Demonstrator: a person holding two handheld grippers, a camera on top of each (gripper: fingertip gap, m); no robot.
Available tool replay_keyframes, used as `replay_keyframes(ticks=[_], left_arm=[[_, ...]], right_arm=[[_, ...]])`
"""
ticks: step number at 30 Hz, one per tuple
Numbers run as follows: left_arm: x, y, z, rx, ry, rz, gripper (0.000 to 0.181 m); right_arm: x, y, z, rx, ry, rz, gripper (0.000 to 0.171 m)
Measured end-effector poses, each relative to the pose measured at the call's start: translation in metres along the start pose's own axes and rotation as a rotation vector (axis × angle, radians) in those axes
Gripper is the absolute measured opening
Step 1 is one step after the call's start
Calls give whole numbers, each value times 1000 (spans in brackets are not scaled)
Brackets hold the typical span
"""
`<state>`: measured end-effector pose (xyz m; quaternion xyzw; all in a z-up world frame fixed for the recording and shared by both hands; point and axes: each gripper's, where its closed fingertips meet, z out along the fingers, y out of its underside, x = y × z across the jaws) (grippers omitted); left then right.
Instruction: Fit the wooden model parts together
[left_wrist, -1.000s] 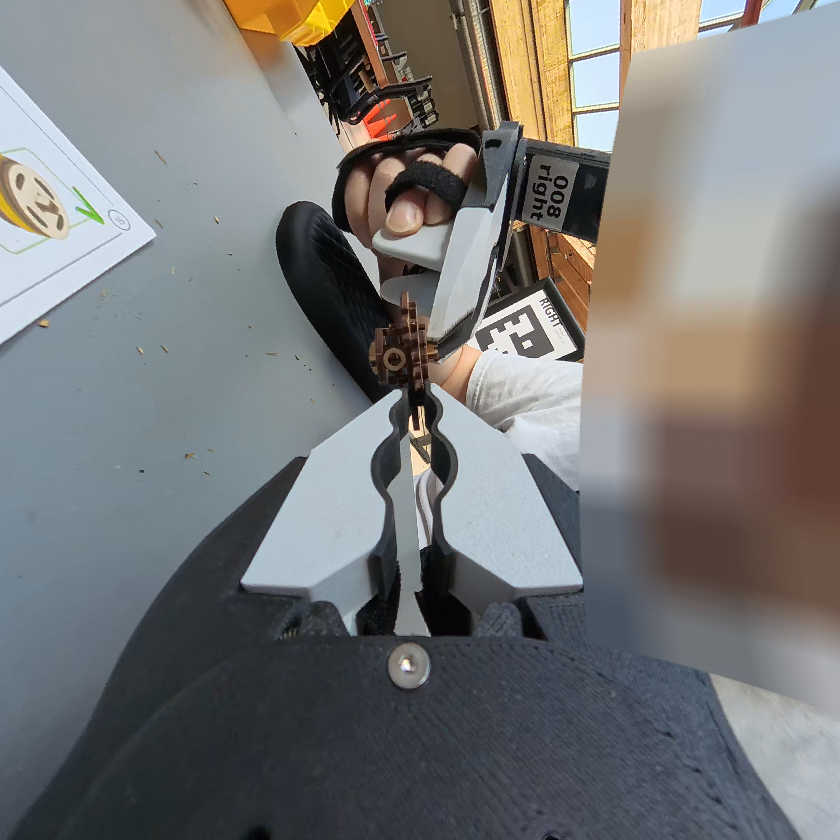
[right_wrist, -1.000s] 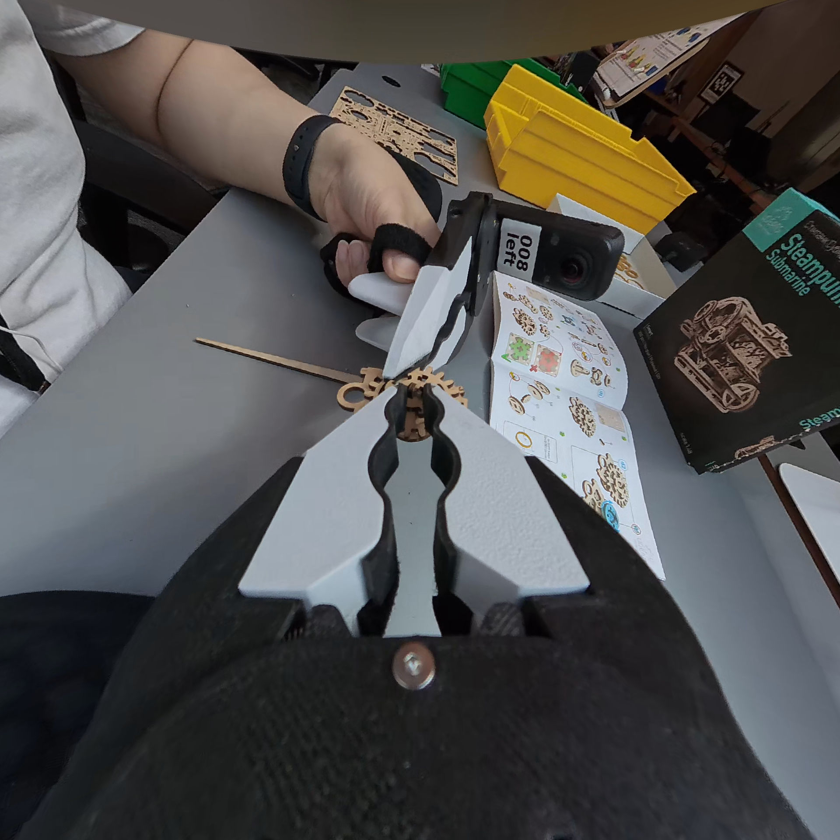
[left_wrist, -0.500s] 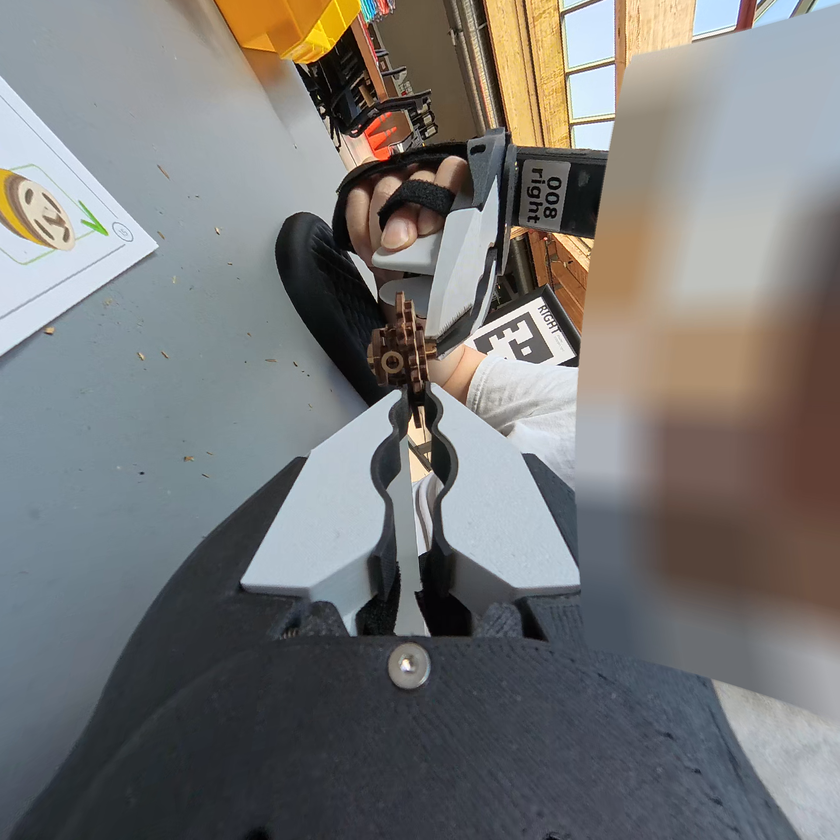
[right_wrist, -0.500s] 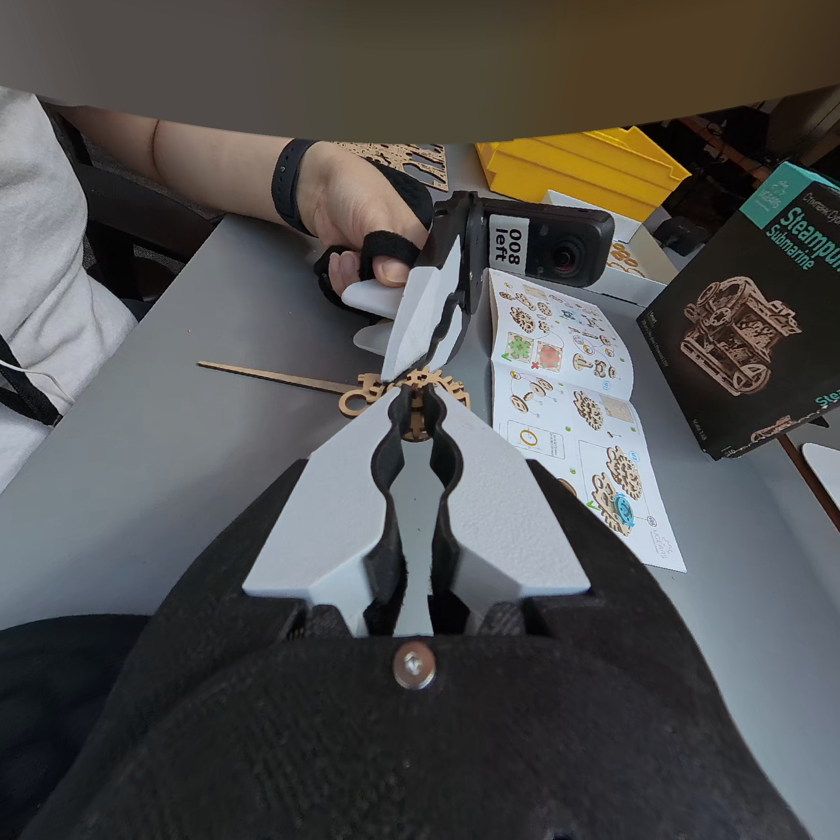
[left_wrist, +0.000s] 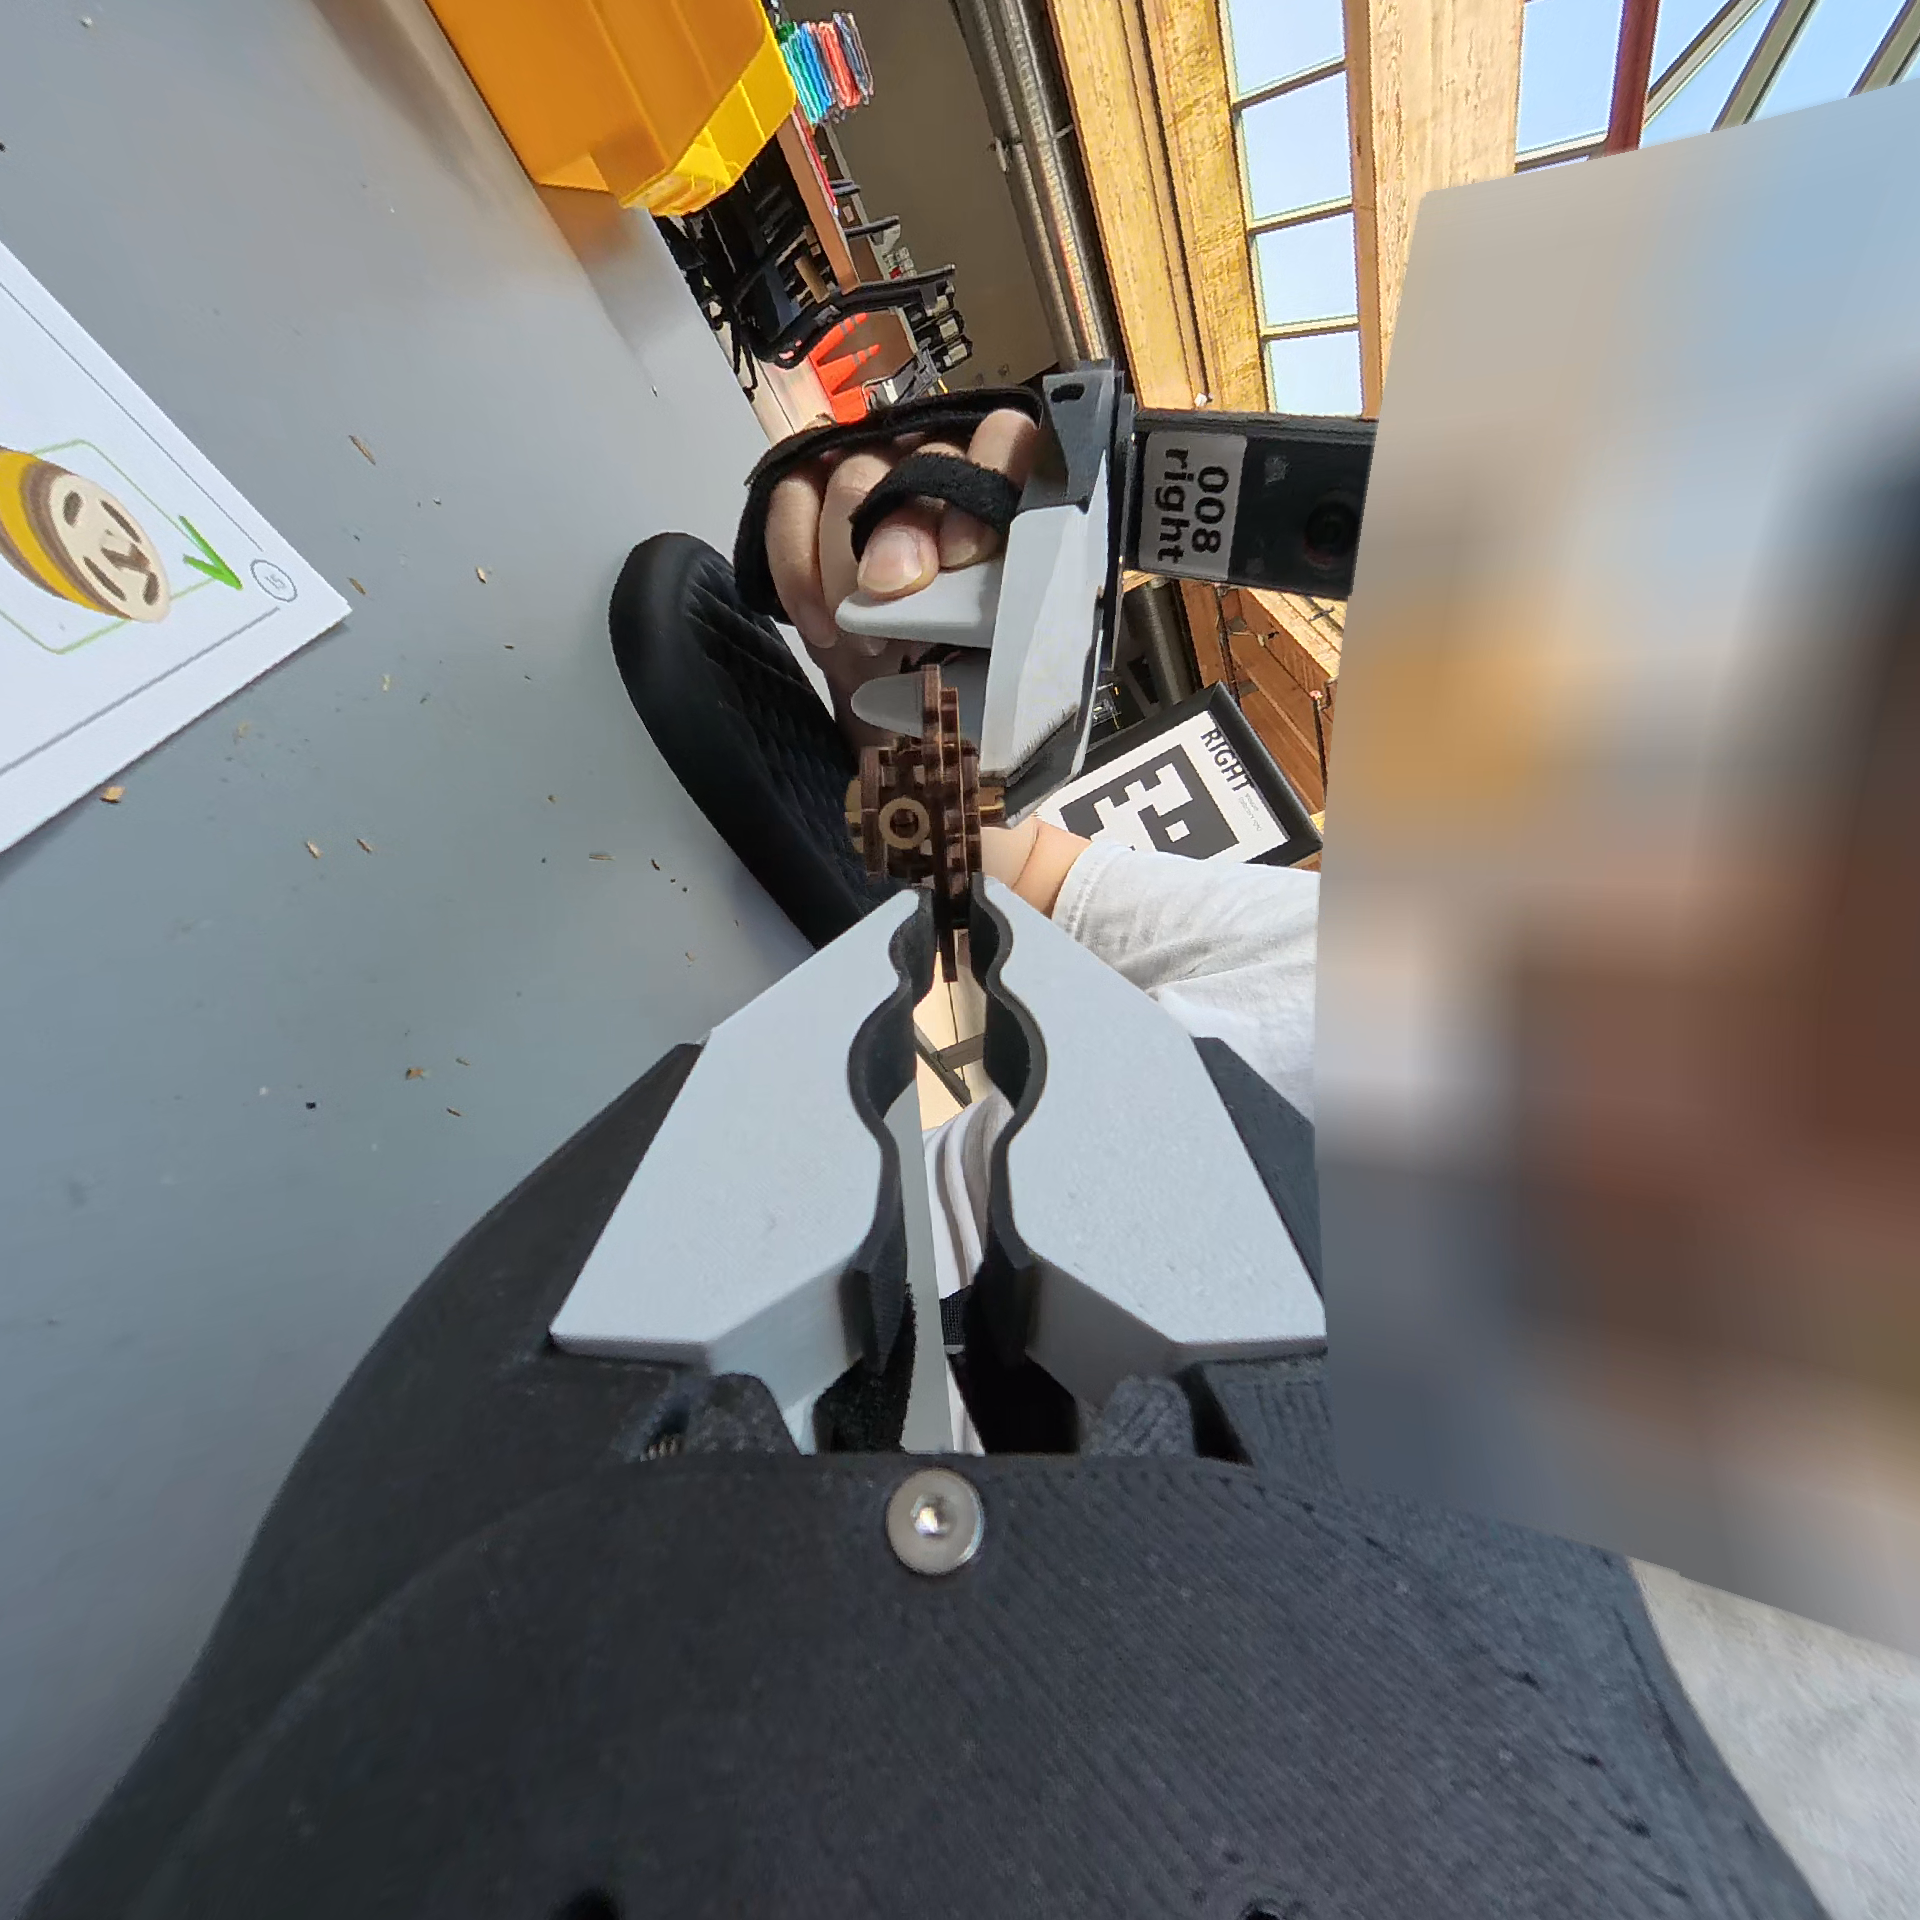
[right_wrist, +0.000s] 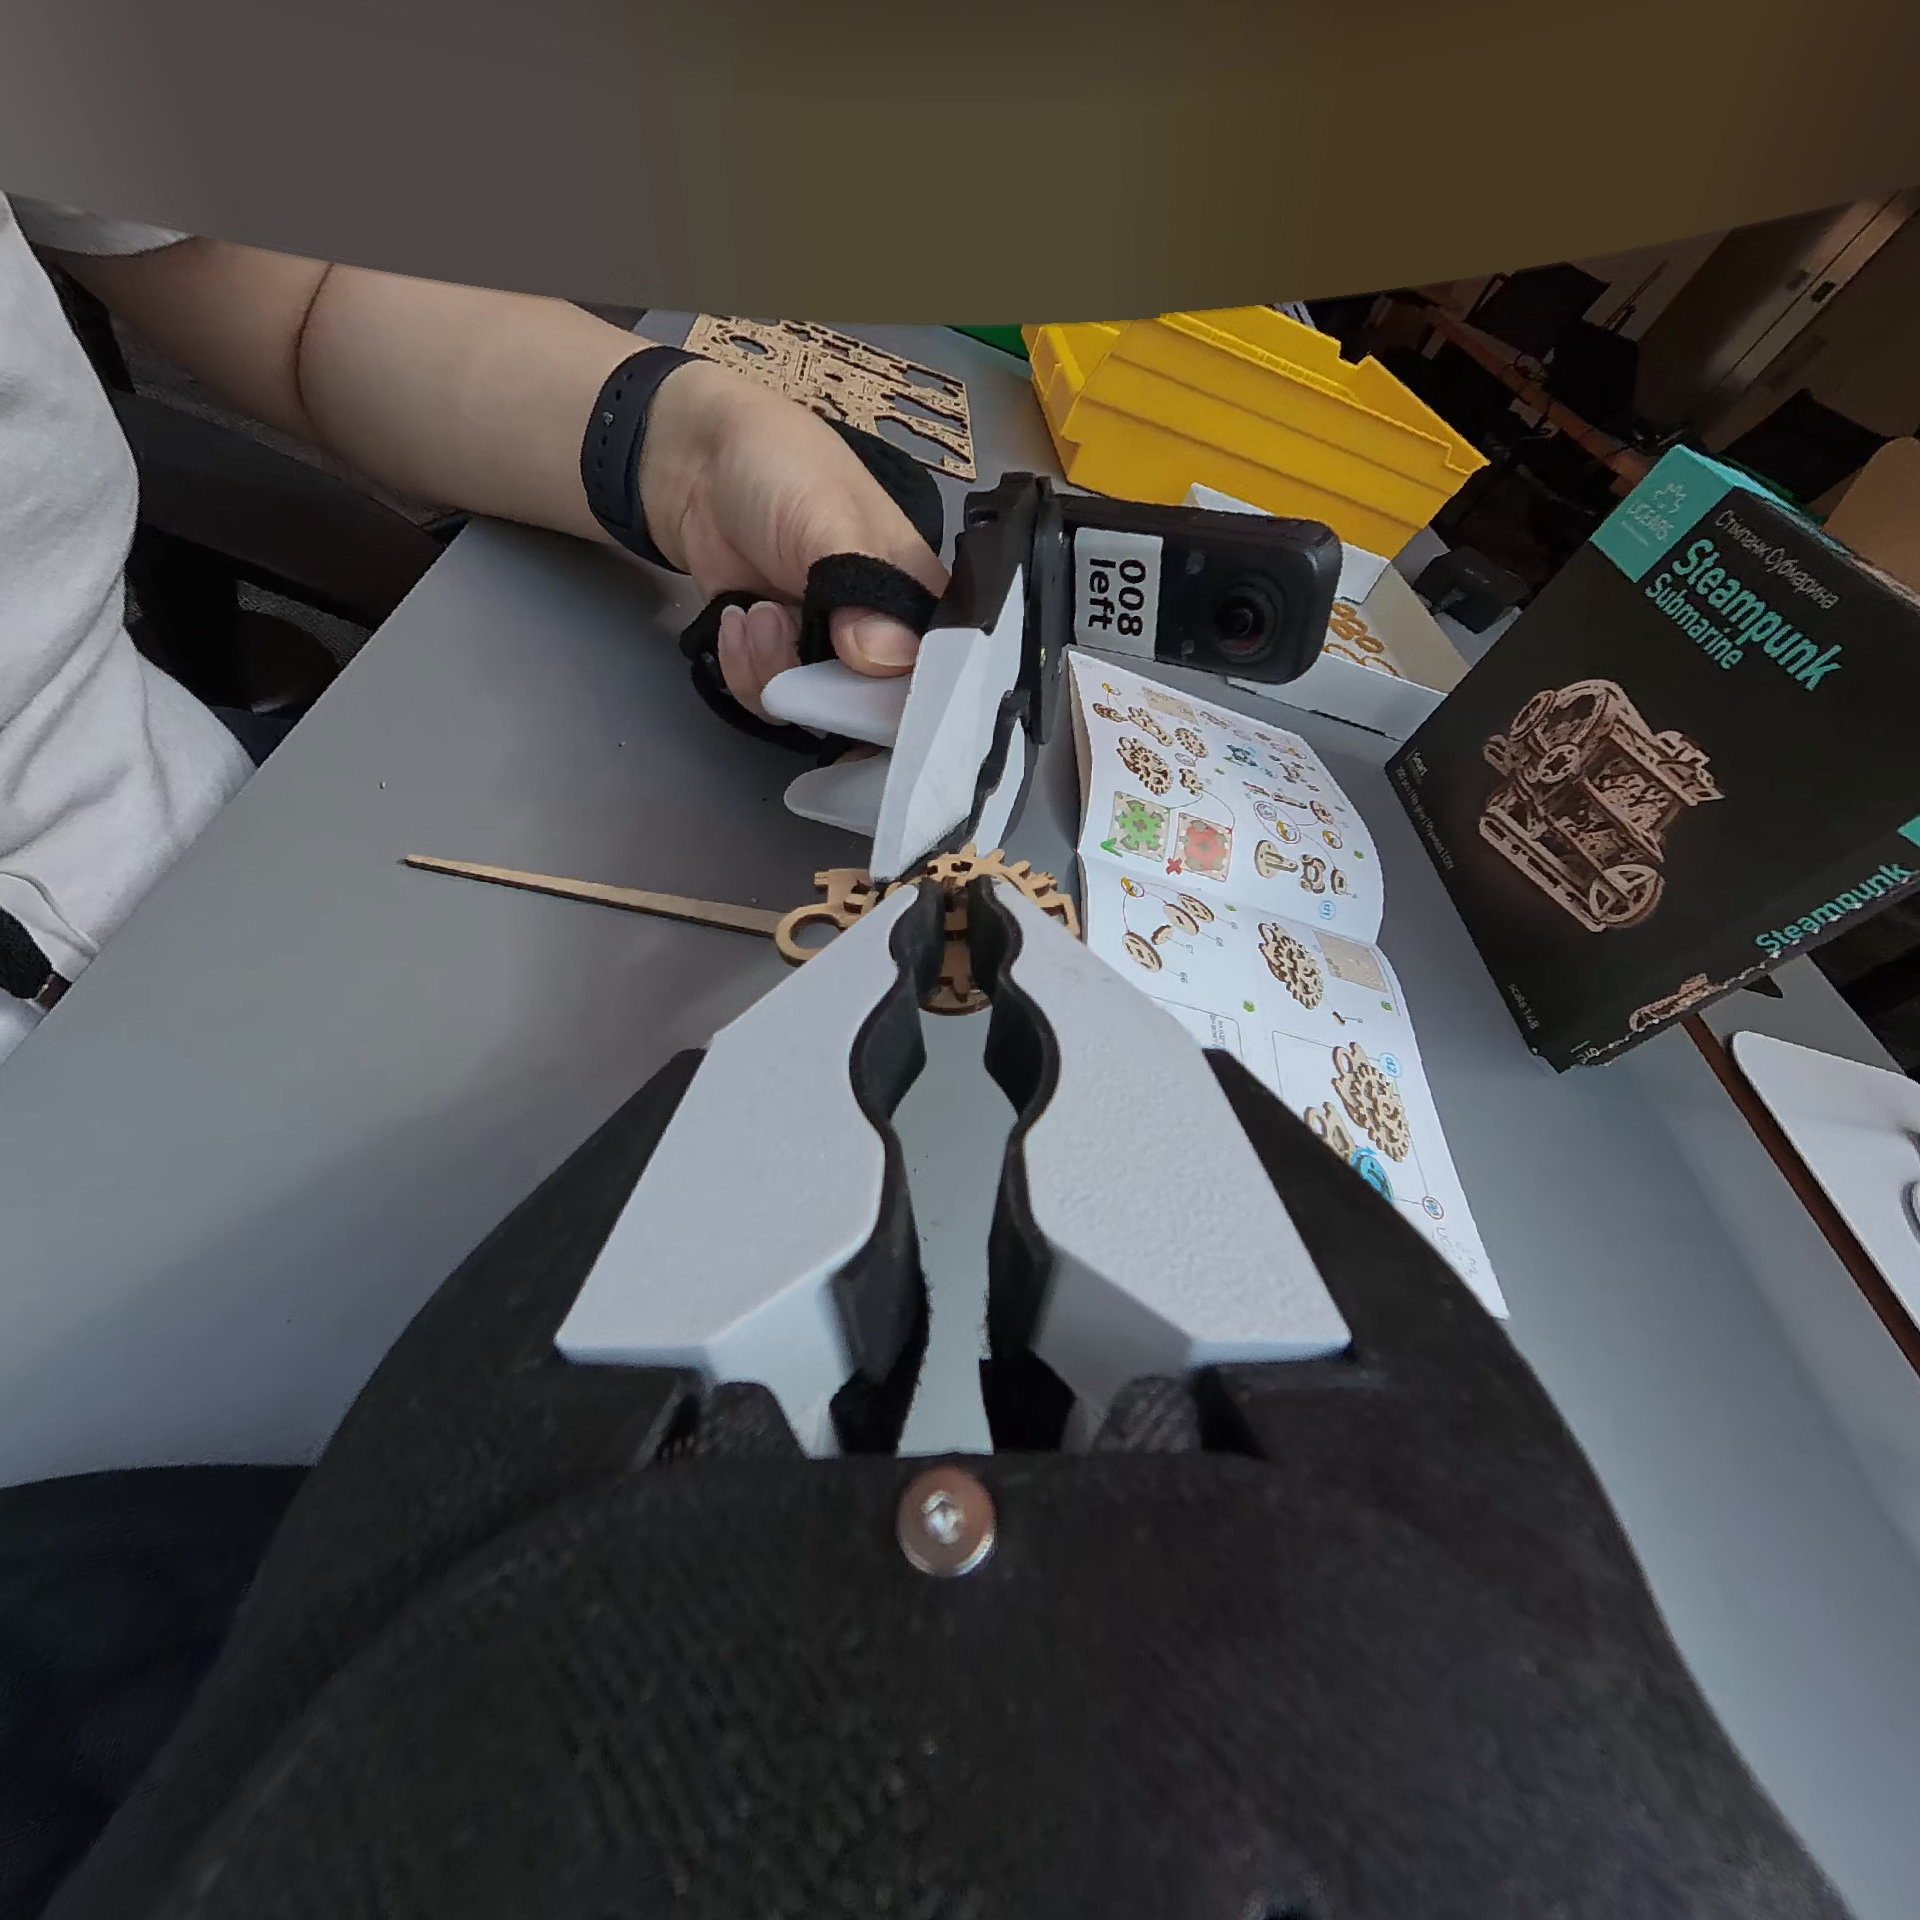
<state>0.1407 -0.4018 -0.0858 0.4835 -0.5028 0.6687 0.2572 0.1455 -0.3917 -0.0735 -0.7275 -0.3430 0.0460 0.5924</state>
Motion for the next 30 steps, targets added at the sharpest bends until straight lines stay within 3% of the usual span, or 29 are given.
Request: replay_keyframes(ticks=[1,10,17,30], left_arm=[[1,0,0,-3,2,1,3],[-13,22,4,-155,-72,14,3],[-12,44,8,-286,-47,-22,3],[-10,65,8,-411,-19,-43,4]], right_arm=[[1,-2,0,17,-4,13,5],[-9,-16,-17,181,-171,98,0],[-37,11,-2,22,-308,57,3],[-67,11,2,-34,-435,19,3]])
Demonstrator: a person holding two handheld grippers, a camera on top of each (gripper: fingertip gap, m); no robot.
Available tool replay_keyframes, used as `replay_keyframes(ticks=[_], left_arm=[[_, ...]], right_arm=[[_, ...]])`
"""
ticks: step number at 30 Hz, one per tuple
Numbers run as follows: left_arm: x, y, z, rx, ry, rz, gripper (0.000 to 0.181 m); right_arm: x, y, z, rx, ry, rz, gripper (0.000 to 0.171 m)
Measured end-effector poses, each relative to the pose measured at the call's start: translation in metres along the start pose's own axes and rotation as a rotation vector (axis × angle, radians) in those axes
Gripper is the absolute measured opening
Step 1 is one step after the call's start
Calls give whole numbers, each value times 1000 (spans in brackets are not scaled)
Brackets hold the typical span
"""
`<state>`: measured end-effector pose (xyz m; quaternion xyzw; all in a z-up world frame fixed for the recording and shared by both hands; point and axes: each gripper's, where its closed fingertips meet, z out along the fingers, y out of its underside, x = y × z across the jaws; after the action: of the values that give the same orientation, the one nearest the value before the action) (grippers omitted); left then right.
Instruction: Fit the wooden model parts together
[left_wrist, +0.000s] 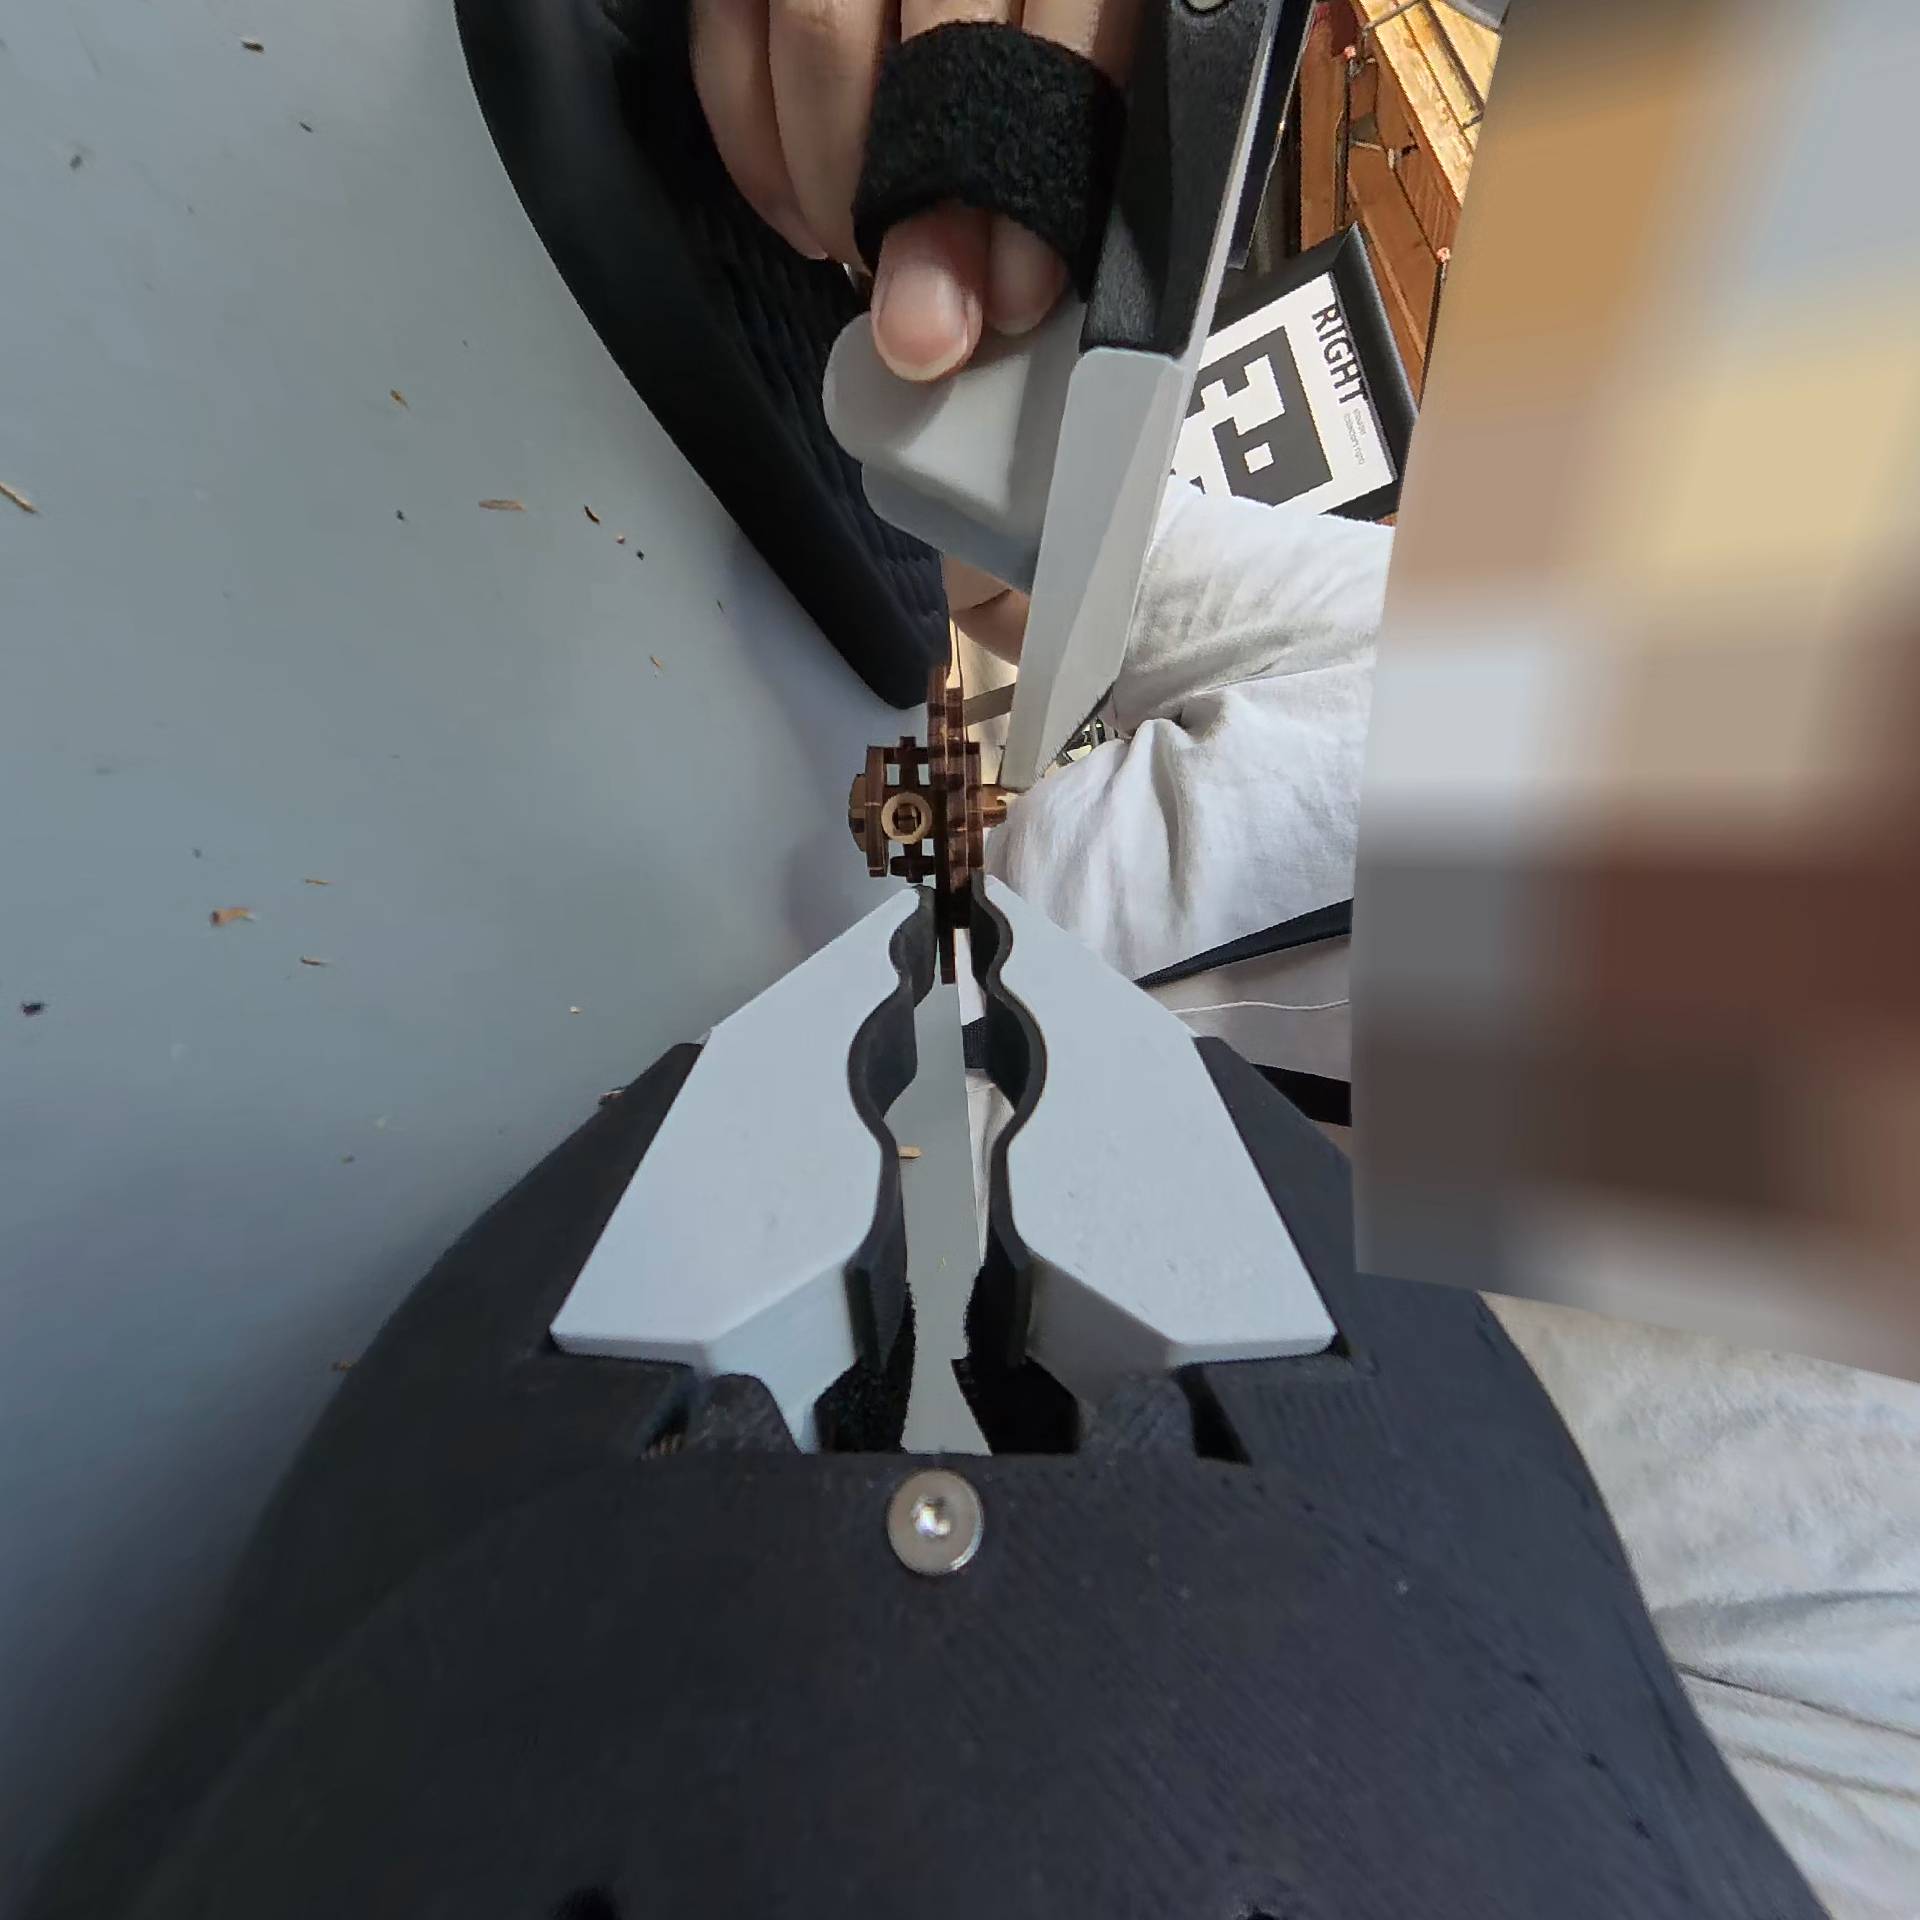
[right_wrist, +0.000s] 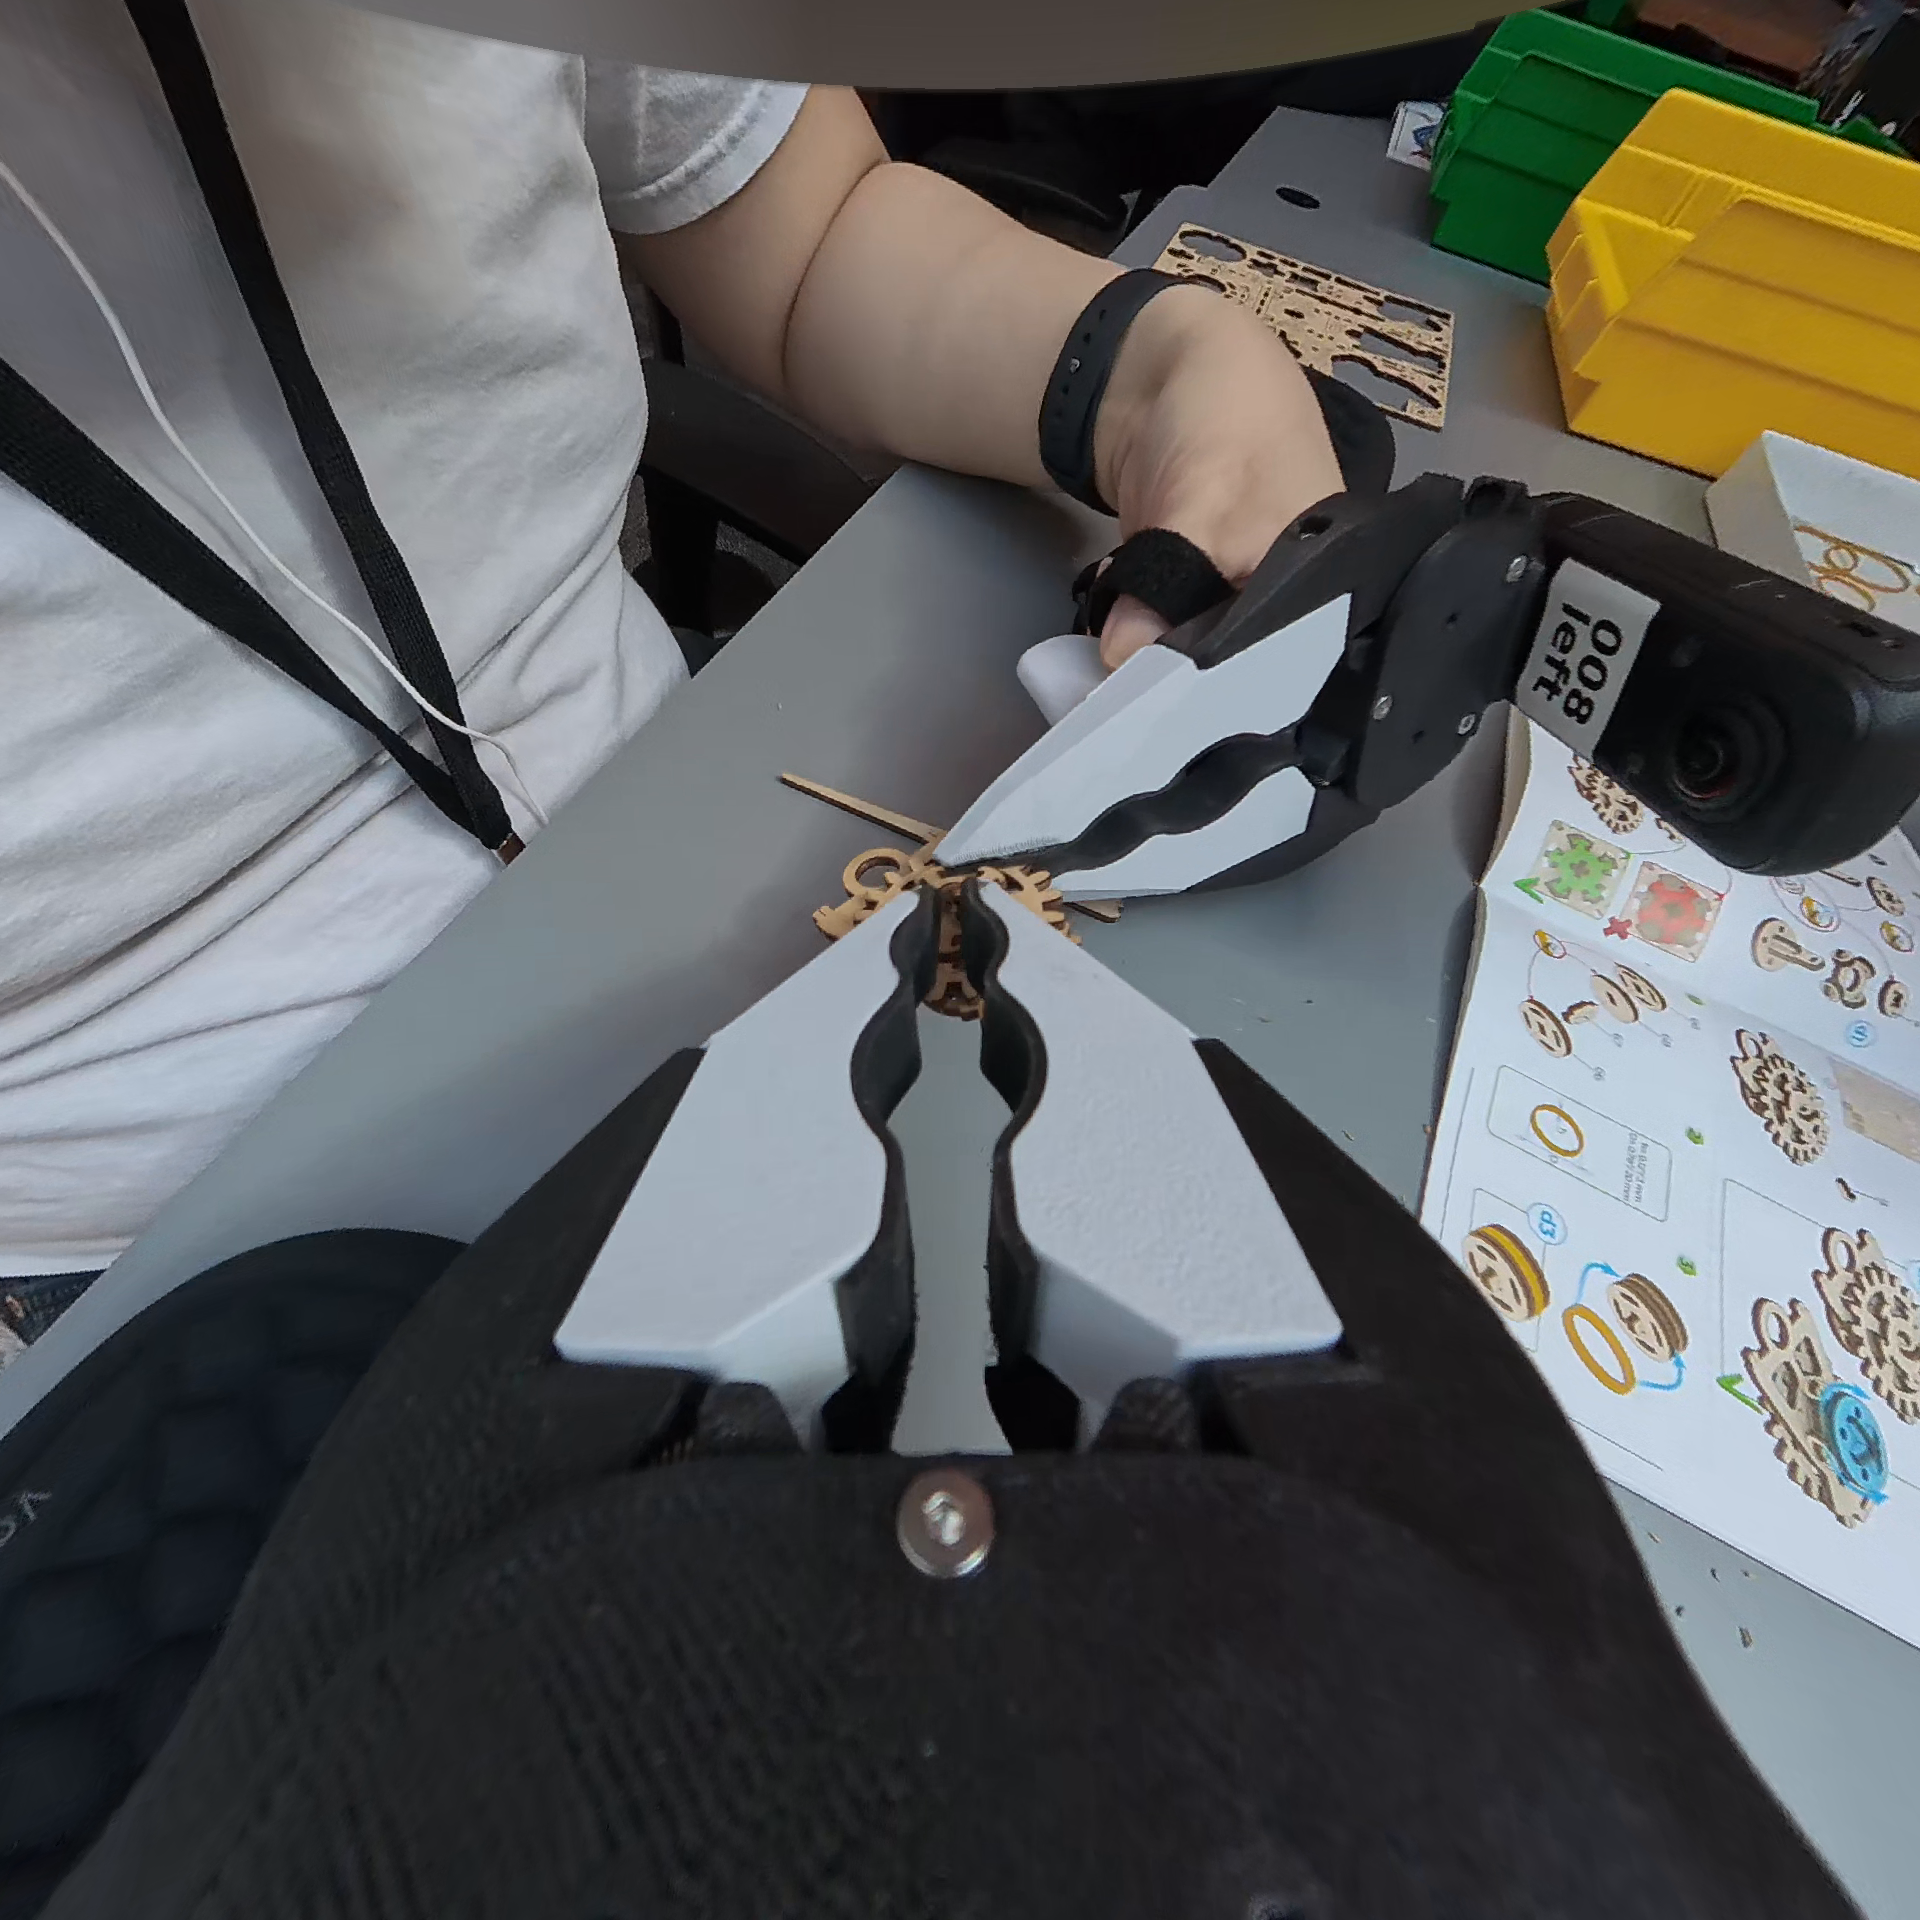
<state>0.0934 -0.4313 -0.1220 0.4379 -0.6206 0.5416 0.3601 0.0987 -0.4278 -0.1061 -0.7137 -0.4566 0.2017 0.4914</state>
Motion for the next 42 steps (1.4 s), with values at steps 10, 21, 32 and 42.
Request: replay_keyframes(ticks=[10,21,32,42], left_arm=[[2,9,4,-61,0,25,4],[28,-51,-34,327,45,178,23],[13,-77,-72,506,-364,453,28],[45,-66,-52,389,-731,1145,8]], right_arm=[[-8,3,8,-42,-40,5,3],[40,-23,-30,94,268,43,1],[63,-24,-42,84,465,14,1],[65,-22,-37,108,435,105,1]])
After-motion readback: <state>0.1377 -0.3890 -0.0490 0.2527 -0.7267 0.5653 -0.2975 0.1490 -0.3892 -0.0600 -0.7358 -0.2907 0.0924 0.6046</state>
